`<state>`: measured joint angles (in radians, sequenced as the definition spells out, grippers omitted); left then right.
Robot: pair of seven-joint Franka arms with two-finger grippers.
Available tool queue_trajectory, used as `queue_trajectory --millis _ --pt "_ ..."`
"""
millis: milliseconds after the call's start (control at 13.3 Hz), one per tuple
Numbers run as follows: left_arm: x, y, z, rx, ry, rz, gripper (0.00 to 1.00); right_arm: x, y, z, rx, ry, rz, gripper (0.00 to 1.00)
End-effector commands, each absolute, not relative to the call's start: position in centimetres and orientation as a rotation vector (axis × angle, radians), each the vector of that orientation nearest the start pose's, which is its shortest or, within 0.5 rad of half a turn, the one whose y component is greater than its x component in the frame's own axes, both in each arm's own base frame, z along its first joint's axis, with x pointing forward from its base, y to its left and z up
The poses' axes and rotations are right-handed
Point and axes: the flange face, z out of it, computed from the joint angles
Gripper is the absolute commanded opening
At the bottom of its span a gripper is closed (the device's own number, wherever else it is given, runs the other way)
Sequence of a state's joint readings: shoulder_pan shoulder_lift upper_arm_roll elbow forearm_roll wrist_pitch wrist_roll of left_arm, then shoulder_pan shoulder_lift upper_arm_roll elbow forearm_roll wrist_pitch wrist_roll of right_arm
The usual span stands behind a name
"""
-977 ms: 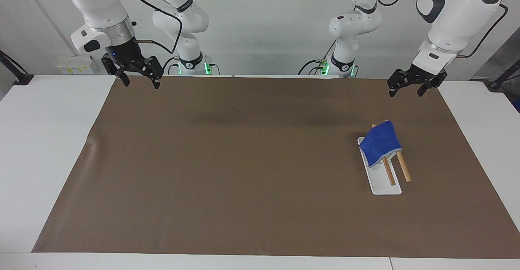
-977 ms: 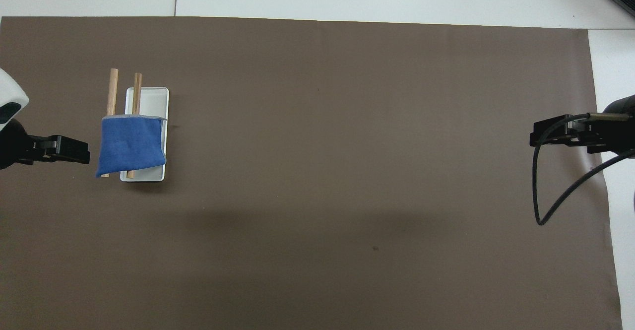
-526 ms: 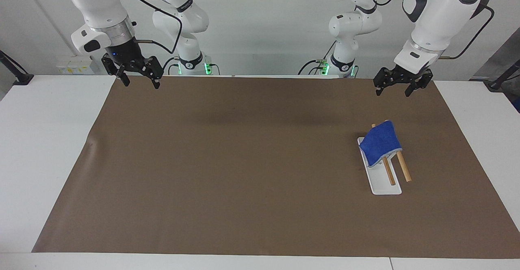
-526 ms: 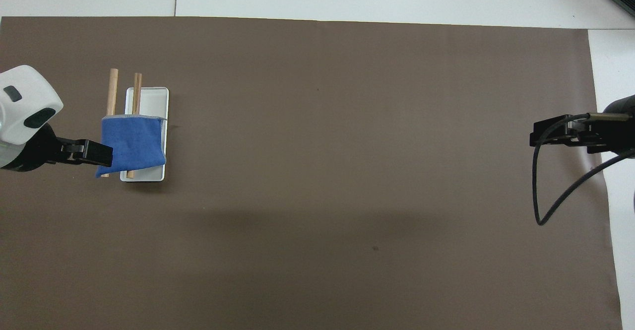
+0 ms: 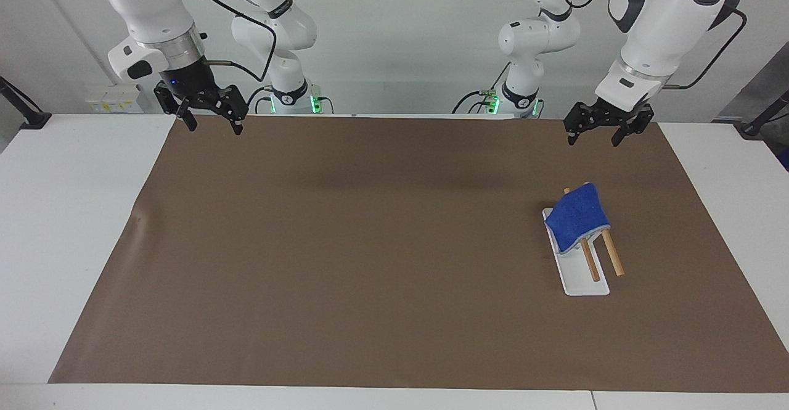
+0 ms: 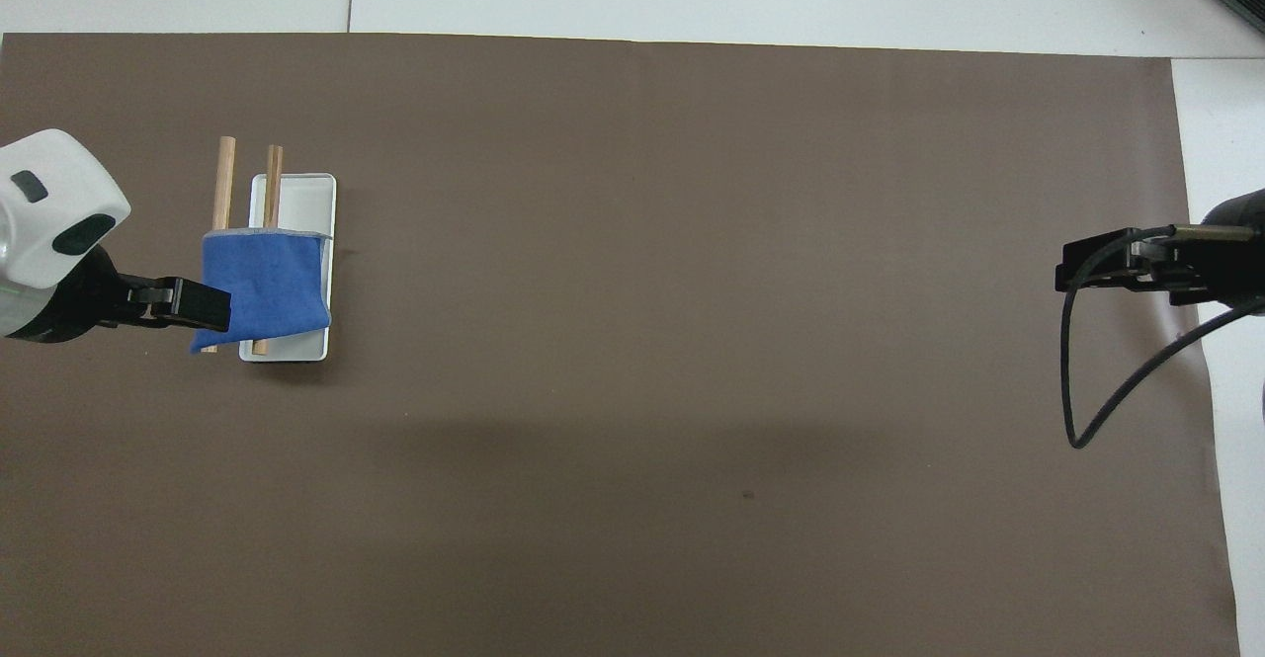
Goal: Right arm passes towel to left arm to hang
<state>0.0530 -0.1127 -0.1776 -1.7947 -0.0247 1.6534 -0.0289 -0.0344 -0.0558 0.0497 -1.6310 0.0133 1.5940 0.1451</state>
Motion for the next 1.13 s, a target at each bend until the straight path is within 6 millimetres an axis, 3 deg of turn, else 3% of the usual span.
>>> queue_trajectory --millis 0,751,1052 --pt "51.4 -7.0 58.8 -3.153 0.106 0.039 1.0 53.3 0.8 62.9 -3.125 0.197 -0.013 1.0" --pt "51.1 -7.9 58.7 -3.15 0.142 0.029 1.0 53.3 0.8 62.9 -3.125 0.197 -0.013 1.0" --pt "51.5 -3.6 58.6 -3.154 0.01 0.048 1.0 53.3 0.8 62.9 -3.125 0.195 -0.013 1.0"
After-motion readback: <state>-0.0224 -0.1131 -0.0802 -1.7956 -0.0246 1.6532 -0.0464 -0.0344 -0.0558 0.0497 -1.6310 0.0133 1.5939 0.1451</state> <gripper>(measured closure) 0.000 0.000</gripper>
